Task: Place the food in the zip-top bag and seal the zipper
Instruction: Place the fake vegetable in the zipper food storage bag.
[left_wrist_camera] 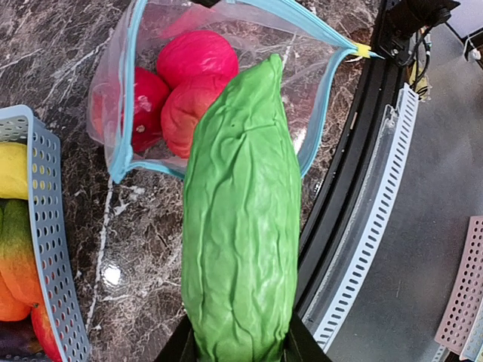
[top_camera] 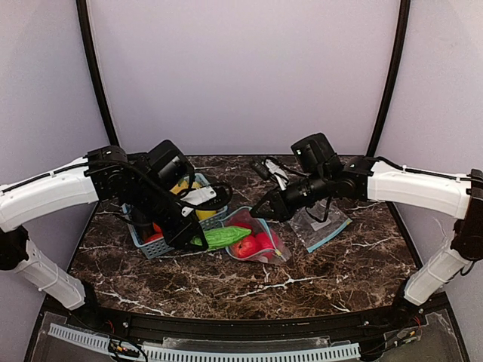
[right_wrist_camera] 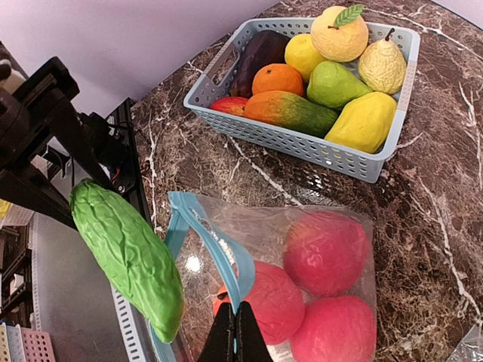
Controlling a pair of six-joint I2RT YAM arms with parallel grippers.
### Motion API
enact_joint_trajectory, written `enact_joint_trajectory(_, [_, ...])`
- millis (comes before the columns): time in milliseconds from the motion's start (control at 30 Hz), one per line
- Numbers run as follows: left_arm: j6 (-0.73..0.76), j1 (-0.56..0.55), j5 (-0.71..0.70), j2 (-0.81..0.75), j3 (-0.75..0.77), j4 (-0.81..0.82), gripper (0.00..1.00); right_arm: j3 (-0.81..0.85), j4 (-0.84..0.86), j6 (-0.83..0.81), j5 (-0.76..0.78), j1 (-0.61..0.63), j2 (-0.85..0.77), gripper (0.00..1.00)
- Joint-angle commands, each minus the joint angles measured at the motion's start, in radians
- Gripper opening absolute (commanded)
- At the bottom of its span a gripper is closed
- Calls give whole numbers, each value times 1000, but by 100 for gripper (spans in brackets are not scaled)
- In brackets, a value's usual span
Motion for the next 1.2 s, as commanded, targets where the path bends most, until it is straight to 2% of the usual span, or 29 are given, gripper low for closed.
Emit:
enact_joint_trajectory(0, [33, -9, -70, 49, 82, -111, 24, 17, -22, -48, -29, 15, 8, 0])
enact_joint_trajectory(333, [60, -23, -117, 166, 202, -191, 24, 56, -16, -28, -32, 67, 61, 0])
enact_joint_trajectory(867, [125, -81, -151, 271, 244, -189, 30, 48, 66, 19, -99, 116, 124, 0])
enact_joint_trajectory(1167, [146, -83, -209, 280, 230, -118, 42, 6, 146, 66, -144, 115, 122, 0])
